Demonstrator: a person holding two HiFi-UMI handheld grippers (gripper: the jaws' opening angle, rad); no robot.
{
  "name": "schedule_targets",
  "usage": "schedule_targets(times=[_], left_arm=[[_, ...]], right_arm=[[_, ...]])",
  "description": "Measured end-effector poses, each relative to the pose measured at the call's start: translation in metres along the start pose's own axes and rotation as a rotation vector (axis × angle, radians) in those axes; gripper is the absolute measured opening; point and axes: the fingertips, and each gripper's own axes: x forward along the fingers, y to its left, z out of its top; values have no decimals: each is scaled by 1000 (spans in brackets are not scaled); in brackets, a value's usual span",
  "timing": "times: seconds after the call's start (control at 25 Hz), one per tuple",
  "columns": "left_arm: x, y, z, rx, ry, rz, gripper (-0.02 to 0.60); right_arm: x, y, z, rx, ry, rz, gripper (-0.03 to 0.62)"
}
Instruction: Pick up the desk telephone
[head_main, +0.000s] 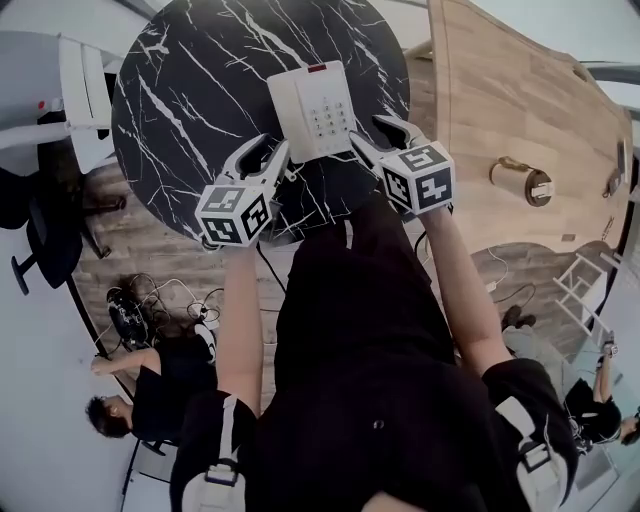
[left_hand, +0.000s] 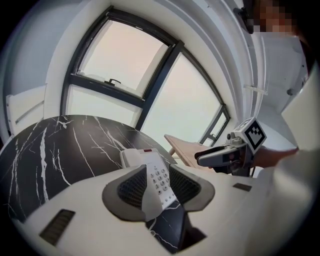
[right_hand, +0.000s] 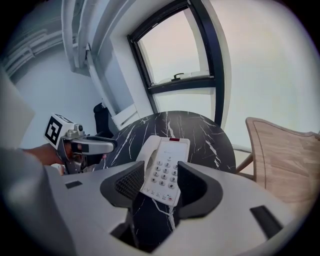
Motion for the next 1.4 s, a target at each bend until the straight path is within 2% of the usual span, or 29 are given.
schedule_targets(times=[0.32,0.64,1.0,1.4], left_arm=[[23,21,-19,-30,55,-8,220],[48,35,-52,-119,123,-8,293],[75,43,-60,-206,135,-53,333],[91,46,-66,-247,157,-102,347]], right_arm=[[37,-9,-18,33,66,14,265],[76,-26,-38,81,136,23,285],[109,-34,-51,119,185,55,296],[124,-33,-57,120,209,64,298]])
